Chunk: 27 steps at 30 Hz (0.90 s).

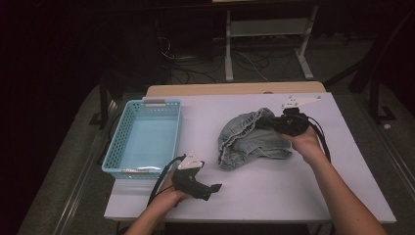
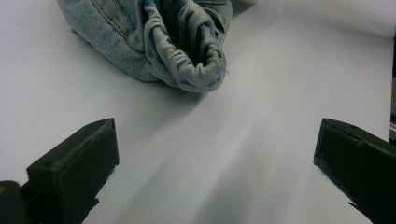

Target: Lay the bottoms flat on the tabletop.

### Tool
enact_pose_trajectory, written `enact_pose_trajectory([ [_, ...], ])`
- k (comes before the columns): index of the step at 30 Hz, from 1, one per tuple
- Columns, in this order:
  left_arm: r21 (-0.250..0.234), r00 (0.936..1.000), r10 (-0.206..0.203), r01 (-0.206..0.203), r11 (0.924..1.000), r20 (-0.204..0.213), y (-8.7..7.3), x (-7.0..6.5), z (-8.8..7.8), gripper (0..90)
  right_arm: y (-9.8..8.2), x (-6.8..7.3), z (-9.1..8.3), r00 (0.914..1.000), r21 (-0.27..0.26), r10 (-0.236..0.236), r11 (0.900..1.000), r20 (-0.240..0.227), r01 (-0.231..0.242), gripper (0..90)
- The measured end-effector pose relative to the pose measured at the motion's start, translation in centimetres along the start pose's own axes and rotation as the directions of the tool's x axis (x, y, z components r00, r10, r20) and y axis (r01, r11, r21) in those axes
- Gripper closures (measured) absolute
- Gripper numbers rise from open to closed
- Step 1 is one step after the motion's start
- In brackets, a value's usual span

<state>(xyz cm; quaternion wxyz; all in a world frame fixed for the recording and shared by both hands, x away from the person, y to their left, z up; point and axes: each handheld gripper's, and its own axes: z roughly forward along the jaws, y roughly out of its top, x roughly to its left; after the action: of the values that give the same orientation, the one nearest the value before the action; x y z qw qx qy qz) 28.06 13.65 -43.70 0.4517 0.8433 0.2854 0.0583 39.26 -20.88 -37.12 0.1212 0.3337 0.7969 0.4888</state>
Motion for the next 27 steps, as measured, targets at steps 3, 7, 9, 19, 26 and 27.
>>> enact_pose_trajectory([
  [3, 0.001, 1.0, 0.001, -0.001, 1.0, 0.002, 0.0, 0.0, 0.1, 0.0, 0.2, -0.2, 0.4, 1.0, 0.002, 0.0, 1.0, 0.0, 0.0, 88.9],
  [7, 0.004, 1.0, 0.005, -0.005, 1.0, 0.006, 0.0, -0.1, 0.1, 0.0, 0.5, -0.2, 1.0, 1.0, 0.006, 0.0, 1.0, 0.0, 0.0, 88.9],
  [9, 0.003, 1.0, 0.005, -0.005, 1.0, 0.007, 0.0, -0.1, 0.1, 0.0, 0.6, -0.3, 1.3, 1.0, 0.011, -0.001, 1.0, 0.0, 0.001, 88.9],
  [19, 0.006, 1.0, 0.001, -0.001, 1.0, 0.004, 0.0, -0.1, 0.2, 0.0, 1.3, -0.7, 2.5, 0.9999, 0.028, 0.013, 1.0, -0.011, -0.013, 89.0],
  [26, 0.006, 1.0, -0.003, 0.003, 1.0, 0.006, -0.1, -0.1, 0.2, 0.0, 1.9, -0.9, 3.4, 0.9999, 0.044, 0.015, 0.999, -0.006, -0.015, 88.9],
  [27, 0.006, 1.0, -0.002, 0.002, 1.0, 0.007, -0.1, -0.1, 0.2, 0.0, 2.0, -0.9, 3.5, 0.9999, 0.046, 0.014, 0.999, -0.004, -0.014, 88.9],
])
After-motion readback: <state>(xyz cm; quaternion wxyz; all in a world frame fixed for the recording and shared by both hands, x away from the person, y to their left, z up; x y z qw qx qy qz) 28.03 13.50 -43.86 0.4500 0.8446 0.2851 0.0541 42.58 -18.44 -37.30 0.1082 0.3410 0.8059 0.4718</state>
